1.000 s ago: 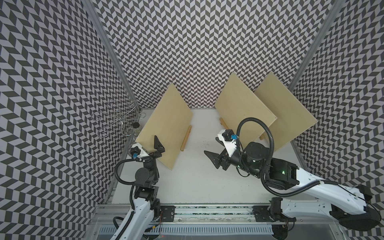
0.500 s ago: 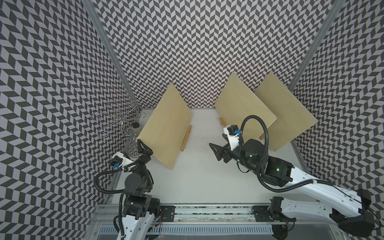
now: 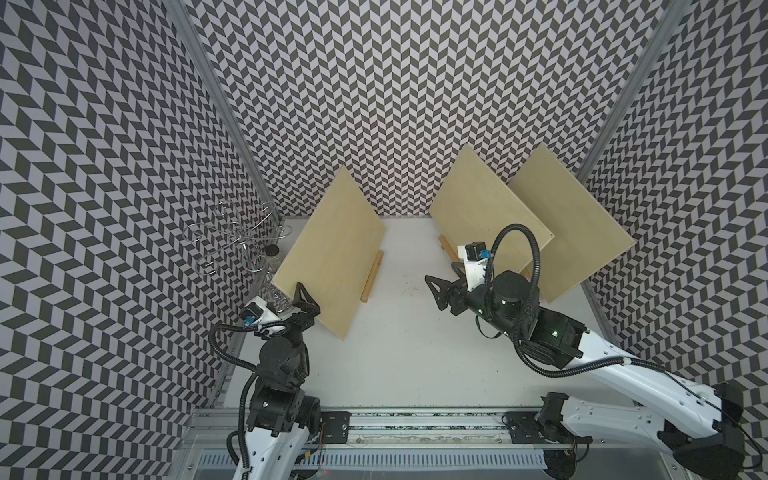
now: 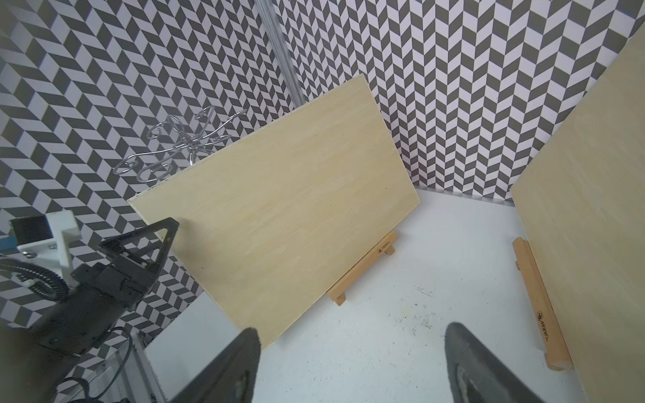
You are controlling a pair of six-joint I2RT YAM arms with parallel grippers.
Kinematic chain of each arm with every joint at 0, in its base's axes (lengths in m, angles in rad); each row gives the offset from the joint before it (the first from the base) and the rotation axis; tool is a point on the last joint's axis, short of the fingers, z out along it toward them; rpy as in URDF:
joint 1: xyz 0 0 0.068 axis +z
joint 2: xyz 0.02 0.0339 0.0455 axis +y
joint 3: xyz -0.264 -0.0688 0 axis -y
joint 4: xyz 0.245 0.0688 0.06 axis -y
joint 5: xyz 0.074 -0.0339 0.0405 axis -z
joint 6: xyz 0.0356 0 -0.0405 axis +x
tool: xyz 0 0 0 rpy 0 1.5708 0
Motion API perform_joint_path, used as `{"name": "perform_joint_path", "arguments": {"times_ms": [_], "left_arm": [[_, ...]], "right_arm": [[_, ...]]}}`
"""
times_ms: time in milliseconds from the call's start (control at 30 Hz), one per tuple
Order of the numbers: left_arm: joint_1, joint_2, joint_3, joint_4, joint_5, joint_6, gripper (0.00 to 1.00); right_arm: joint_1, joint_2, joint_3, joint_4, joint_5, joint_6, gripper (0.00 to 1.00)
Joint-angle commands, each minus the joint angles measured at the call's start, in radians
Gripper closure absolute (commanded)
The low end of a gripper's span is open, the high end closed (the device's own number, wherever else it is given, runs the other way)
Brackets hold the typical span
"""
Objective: Assemble the easel
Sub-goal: Place the drawing board on the easel, then move the drawing board to the center of the board.
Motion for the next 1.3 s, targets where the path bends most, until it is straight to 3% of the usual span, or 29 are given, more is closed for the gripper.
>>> {"name": "perform_joint_path", "arguments": {"times_ms": [0, 200, 333, 600, 800, 1000, 1267], "left_arm": [[-0.006, -0.018, -0.013, -0.041, 0.105, -0.027, 0.01], [-0.043, -0.066, 0.005, -0.209, 0.113, -0.148, 0.00], [-0.068, -0.131, -0.013, -0.292, 0.141, -0.250, 0.00], [-0.153, -0.044, -0.102, -0.204, 0.225, -0.350, 0.00], [-0.359, 0.102, -0.103, -0.079, 0.071, -0.302, 0.00], [-0.572, 0.300, -0.081, -0.031, -0.099, -0.353, 0.00], [-0.647, 0.424, -0.005, -0.134, -0.220, -0.426, 0.00]], "right_arm": [[-0.001, -0.014, -0.024, 0.049, 0.027, 0.032, 0.18], [-0.056, -0.015, -0.028, 0.034, 0.045, 0.044, 0.16], [-0.146, -0.010, -0.034, 0.005, 0.041, 0.081, 0.16], [-0.380, 0.009, -0.127, -0.064, -0.124, 0.234, 0.16], [-0.420, -0.019, -0.269, -0.100, -0.143, 0.264, 0.16], [-0.425, -0.061, -0.404, -0.130, -0.168, 0.342, 0.16], [-0.491, -0.061, -0.458, -0.133, -0.180, 0.350, 0.15]]}}
